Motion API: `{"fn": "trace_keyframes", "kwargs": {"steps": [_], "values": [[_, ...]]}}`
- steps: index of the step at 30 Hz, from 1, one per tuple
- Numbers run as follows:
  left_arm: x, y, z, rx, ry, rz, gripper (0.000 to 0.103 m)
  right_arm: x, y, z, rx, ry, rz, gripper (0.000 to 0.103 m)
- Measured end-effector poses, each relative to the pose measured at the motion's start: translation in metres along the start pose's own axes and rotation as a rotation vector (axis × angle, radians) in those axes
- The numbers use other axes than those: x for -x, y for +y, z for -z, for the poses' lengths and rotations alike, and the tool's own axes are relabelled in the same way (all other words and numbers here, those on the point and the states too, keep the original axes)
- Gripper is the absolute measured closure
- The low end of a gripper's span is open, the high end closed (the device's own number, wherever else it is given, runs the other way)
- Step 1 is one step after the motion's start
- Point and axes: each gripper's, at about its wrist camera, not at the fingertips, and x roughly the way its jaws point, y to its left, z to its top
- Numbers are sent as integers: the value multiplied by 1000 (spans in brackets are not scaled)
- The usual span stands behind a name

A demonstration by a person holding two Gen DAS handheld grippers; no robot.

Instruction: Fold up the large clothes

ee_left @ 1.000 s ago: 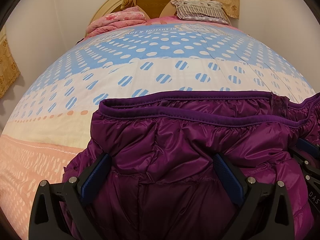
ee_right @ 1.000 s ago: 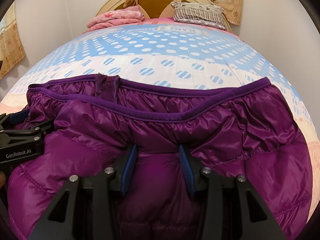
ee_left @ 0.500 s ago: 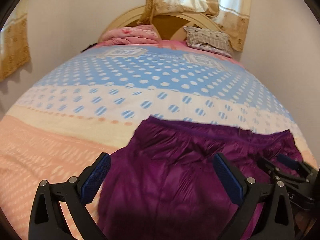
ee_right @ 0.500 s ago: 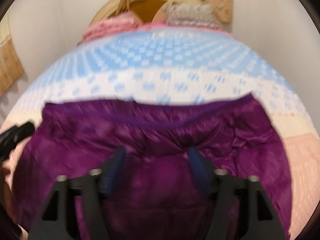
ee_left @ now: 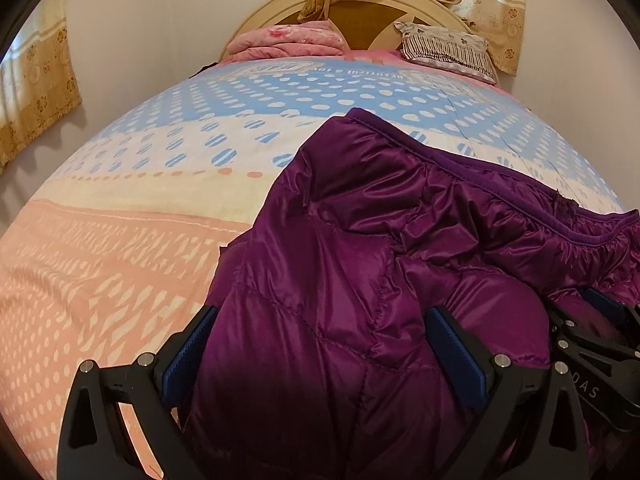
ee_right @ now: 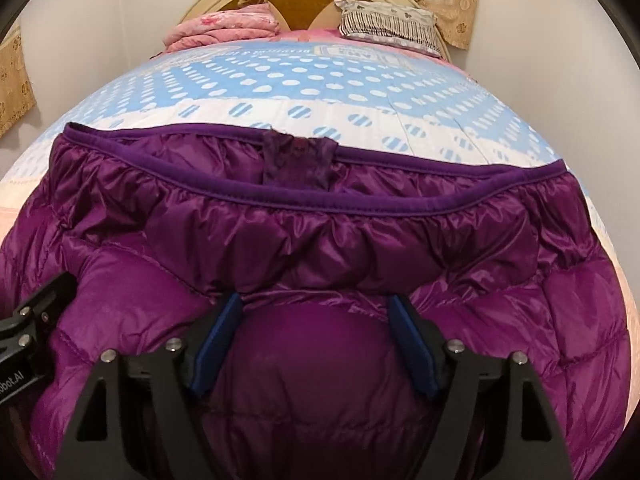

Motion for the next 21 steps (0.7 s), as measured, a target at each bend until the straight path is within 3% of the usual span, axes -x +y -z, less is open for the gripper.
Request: {"fn": "trace_keyframes", "kwargs": {"steps": [4,6,7,9,12,13,15,21], "values": [[22,12,2,37,7,-29,1,7,5,0,-6,18,-18,24],[51,24,6,78,-54,-34,1,39,1,4,-29,-8,-40,25],[62,30,13,91,-81,-31,1,58,0,9,-30,-57,-43,22],[74,40,31,119,-93,-24,1,88,2,27,-2,-117,-8,8],[56,47,55,120,2,-52,1,77,7,55,14,-50,10,6],[50,51,62,140,28,-27,1,70,9,63,18,-47,20,6],[55,59,66,193,15,-7,1,65,10,70,25,-68,40,5],[69,67,71,214,33,0,1,62,1,63,9,-37,3,2]]}}
